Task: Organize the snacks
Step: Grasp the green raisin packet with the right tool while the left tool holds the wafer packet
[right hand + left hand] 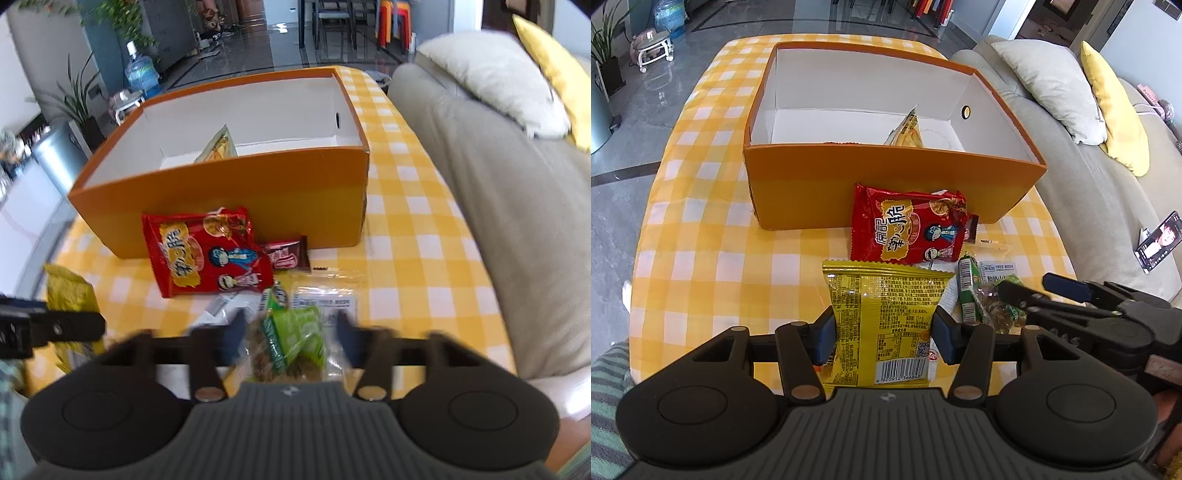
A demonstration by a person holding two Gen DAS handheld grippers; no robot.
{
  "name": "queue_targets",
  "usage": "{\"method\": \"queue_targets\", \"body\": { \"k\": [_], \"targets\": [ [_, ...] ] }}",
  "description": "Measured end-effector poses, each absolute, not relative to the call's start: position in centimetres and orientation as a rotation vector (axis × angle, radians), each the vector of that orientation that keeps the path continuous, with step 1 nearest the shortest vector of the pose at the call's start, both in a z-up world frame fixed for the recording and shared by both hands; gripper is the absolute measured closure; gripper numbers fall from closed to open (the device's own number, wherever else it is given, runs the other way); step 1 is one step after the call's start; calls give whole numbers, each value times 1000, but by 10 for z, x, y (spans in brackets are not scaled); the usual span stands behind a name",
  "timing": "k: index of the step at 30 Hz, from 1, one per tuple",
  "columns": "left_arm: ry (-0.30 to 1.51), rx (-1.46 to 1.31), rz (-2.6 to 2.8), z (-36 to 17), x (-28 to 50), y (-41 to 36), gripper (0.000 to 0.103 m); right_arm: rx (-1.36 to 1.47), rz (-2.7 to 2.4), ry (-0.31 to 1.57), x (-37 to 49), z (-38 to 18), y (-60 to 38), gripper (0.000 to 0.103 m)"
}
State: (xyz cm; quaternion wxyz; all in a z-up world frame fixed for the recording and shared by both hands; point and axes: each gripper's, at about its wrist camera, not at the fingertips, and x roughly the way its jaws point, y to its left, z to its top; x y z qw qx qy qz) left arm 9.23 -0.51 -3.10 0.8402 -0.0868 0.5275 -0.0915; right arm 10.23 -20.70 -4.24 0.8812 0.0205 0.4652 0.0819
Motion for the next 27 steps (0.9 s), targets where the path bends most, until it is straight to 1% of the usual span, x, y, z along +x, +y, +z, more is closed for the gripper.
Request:
{"method": "queue_targets", "body": {
  "k": [3,5,7,12,13,14,16,20,27],
  "targets": [
    [1121,-177,-195,-32,92,-6,43,8,186,1002,107,-53,-203,45],
    [1122,-180,-193,-32,93,-4,43,4,187,1051,111,-62,-202,39],
    [1126,-182,-186,-34,93,-3,43,-14,173,1068,112,-68,-200,37],
    [1139,-173,-188,-37,96,-6,43,-24,179,1086,113,-73,-199,37],
    [1139,-171,-190,-37,97,-8,43,-20,183,1096,114,-74,-199,39],
    [1139,-170,-193,-37,97,-9,43,-14,194,1106,114,-76,-199,46],
    [1136,-166,-199,-36,97,-10,43,-12,209,1109,113,-76,-198,52],
    [1125,-168,-198,-32,96,-8,43,-57,199,1090,109,-69,-192,60],
    [1074,-186,-193,-11,94,2,43,-60,180,1059,98,-43,-193,62]
  ]
}}
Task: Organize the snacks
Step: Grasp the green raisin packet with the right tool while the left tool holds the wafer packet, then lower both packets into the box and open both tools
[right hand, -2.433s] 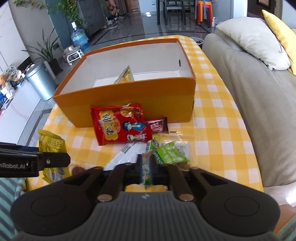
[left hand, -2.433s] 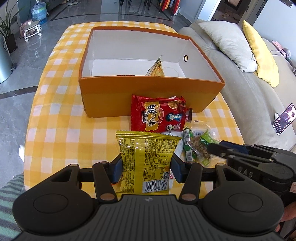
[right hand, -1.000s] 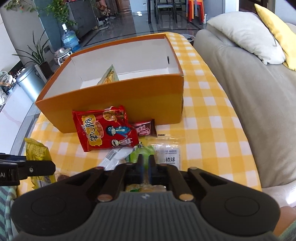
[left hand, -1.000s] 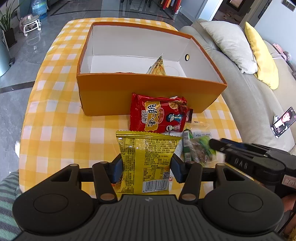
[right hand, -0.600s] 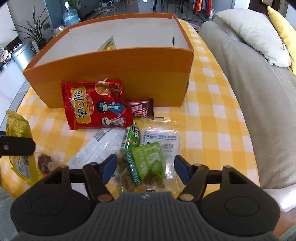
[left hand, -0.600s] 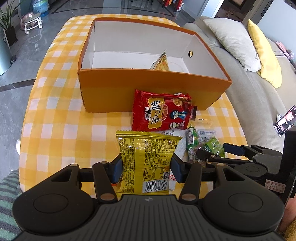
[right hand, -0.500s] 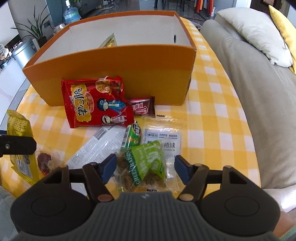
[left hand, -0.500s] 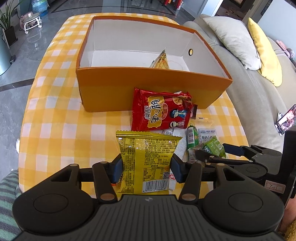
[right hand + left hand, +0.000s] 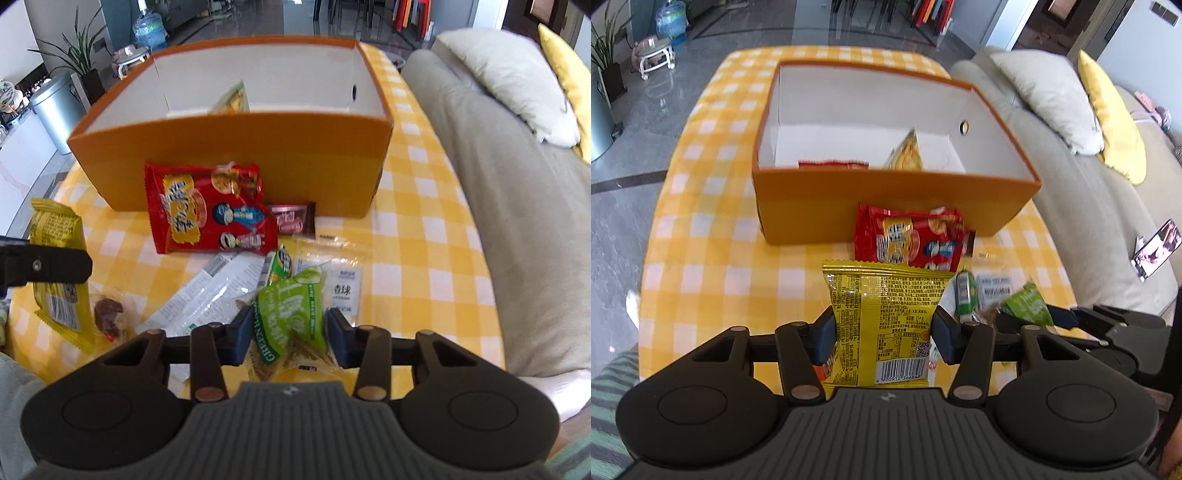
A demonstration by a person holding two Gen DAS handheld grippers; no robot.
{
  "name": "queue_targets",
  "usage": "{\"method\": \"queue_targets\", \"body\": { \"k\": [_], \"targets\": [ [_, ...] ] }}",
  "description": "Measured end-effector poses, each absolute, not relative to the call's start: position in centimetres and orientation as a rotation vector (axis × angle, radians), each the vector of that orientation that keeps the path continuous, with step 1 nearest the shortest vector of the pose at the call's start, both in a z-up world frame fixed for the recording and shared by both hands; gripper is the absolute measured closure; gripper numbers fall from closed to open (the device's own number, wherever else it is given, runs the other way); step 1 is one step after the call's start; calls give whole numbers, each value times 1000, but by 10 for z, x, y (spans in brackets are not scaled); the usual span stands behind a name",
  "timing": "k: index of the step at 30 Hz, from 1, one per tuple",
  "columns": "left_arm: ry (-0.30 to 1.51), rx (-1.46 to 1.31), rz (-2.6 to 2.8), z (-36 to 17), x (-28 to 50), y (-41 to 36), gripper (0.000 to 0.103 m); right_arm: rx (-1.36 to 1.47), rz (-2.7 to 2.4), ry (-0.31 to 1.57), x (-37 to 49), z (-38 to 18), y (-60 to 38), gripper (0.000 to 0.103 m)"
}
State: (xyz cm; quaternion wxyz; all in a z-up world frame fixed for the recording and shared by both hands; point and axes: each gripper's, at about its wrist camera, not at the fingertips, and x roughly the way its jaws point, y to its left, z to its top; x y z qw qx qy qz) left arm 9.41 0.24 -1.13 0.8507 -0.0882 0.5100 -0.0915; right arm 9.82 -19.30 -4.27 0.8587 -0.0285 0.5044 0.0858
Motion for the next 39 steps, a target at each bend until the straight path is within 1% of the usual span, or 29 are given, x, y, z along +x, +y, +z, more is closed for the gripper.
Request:
{"method": "queue_targets", "body": {
  "k": [7,13,19,24,27,31,39],
  "targets": [
    [988,-191,-210,24,100,7,43,-12,176,996,89,-7,-202,63],
    [921,-171,-229,51,118,4,43,30,204,899,91,33,-207,63],
    [886,-155,-255,69,147,-5,43,52,252,841,111,66,-207,63],
    [872,-158,-266,76,176,-12,43,88,269,813,145,85,-213,63],
    [876,-148,-253,74,196,-15,43,137,288,805,171,92,-219,63],
    [911,-126,-222,60,221,-16,43,120,296,822,207,89,-218,63],
    [1029,-3,-156,12,261,-20,43,23,294,934,251,44,-202,63]
  ]
}}
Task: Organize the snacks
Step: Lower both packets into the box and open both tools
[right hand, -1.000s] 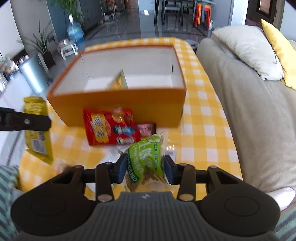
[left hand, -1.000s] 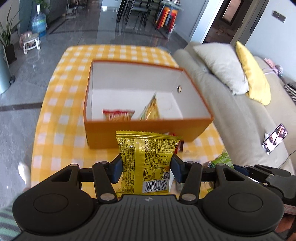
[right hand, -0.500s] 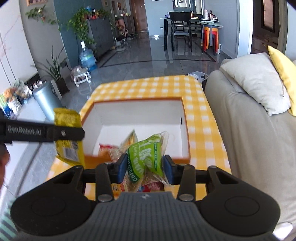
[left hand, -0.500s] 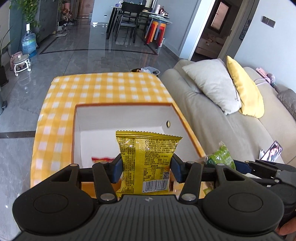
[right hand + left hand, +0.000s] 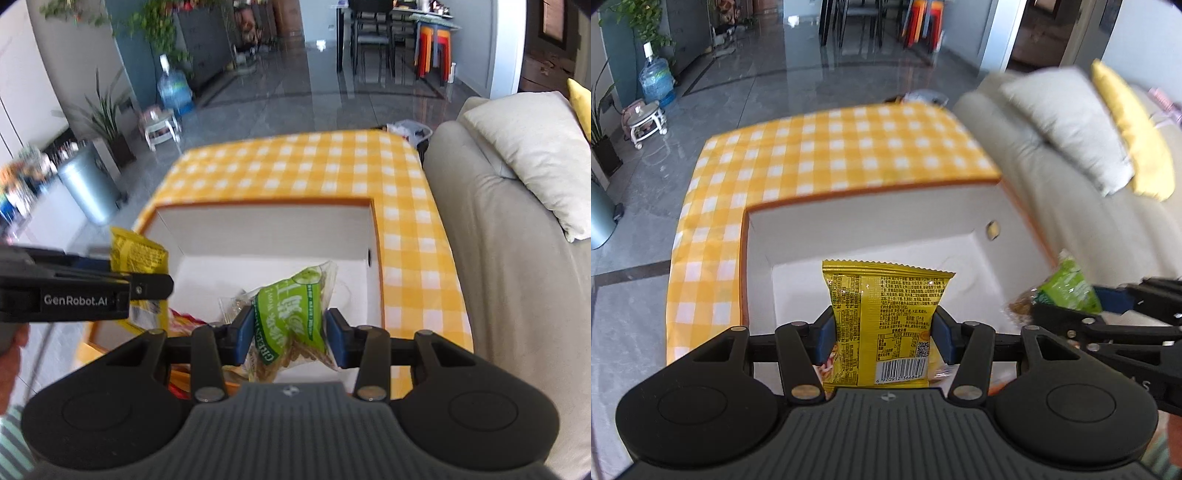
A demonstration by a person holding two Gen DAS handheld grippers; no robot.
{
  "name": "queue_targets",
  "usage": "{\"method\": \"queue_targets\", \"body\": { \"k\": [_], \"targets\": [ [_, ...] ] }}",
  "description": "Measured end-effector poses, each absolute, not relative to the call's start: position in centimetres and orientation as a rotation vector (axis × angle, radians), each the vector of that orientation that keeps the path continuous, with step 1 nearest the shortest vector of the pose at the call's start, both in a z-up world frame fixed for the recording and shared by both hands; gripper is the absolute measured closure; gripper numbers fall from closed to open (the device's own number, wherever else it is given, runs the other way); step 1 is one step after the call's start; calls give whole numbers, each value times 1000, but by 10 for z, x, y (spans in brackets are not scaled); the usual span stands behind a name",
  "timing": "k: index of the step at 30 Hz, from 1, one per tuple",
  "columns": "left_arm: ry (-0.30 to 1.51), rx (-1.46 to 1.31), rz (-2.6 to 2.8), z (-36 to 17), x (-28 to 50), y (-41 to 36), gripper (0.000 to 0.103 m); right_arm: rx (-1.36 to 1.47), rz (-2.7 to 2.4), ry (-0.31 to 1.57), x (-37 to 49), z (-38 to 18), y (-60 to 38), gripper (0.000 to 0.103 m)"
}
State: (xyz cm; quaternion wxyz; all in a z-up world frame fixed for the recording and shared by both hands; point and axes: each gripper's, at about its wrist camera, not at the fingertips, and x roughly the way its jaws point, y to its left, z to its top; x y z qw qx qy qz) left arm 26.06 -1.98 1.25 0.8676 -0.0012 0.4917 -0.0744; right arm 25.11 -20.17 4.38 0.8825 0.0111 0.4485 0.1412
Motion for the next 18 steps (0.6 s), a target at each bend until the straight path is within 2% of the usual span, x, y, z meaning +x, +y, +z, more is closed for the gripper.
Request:
{"method": "queue_targets", "body": {
  "k": [10,18],
  "targets": [
    [1152,44,-130,-39,298,-24,43,-109,274,1062,295,-19,-188,63],
    [1198,96,-120,-59,317,-34,43,-207,291,1121,312,-40,-175,63]
  ]
}}
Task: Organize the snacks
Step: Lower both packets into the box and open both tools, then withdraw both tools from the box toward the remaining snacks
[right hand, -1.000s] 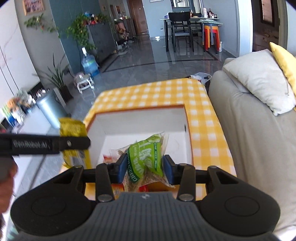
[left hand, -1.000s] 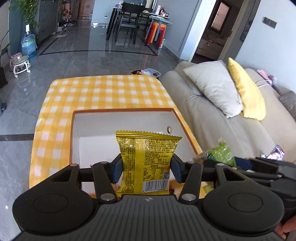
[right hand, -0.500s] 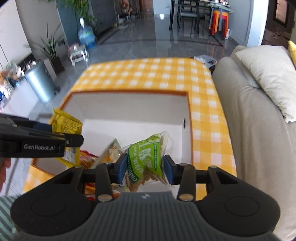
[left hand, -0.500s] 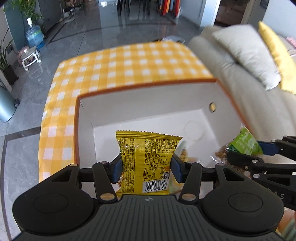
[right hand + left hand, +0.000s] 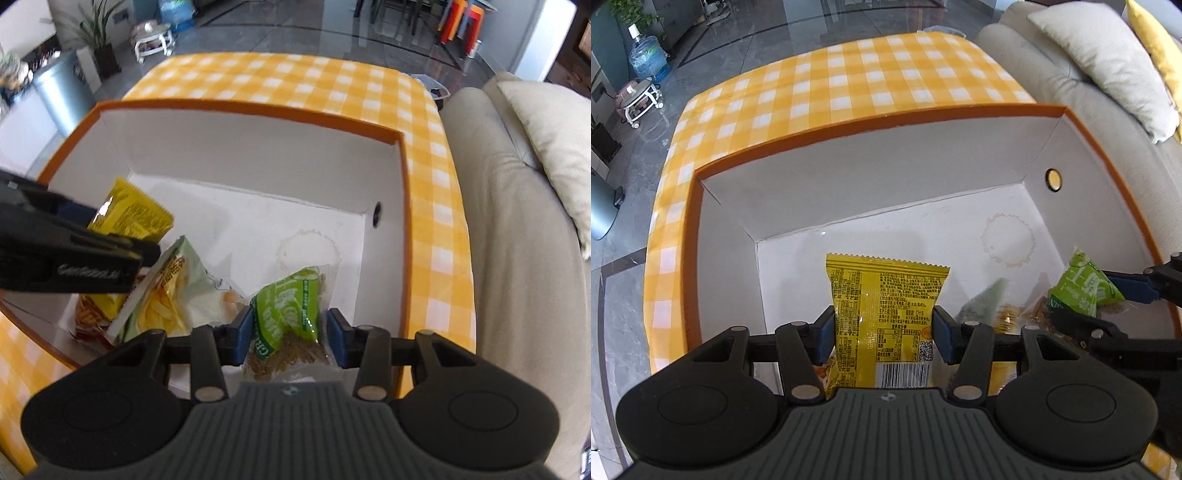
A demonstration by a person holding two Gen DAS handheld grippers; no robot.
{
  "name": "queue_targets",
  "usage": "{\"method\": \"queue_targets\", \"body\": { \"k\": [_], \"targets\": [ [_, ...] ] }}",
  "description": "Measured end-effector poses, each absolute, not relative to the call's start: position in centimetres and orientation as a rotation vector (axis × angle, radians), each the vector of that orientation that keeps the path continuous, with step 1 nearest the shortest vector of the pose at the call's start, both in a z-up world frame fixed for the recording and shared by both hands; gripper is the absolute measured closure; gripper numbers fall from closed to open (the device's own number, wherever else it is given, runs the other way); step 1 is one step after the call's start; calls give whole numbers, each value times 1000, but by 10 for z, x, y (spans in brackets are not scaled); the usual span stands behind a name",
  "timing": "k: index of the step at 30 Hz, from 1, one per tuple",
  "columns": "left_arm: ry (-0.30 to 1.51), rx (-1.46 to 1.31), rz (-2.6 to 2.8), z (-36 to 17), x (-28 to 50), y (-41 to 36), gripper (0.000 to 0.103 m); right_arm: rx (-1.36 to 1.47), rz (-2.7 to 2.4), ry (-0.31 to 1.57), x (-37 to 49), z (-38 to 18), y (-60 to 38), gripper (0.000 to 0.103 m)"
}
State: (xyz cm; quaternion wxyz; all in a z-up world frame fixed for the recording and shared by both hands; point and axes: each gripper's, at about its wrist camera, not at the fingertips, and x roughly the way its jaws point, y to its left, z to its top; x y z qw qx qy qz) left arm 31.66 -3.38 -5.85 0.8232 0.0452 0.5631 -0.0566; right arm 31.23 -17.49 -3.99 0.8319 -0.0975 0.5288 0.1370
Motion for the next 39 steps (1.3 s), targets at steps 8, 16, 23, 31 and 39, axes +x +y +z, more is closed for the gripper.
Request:
{"method": "queue_targets", "body": {
  "k": [8,16,23,31,39],
  "targets": [
    [1214,87,-122,-63,316,-34,39,-315,294,1129,314,-47,-160,58],
    [1166,56,-126,-43,304,-26,30,-306,277,1112,305,-34,-165,48],
    [1054,6,-120,-1,273,-18,28,-262,238,1048,289,-1,-173,37],
    [913,-17,-113,45,215,-8,27,-145,207,993,248,39,-183,36],
    [825,-83,-133,68,153,3,27,-38,209,901,189,69,-189,35]
  ]
}}
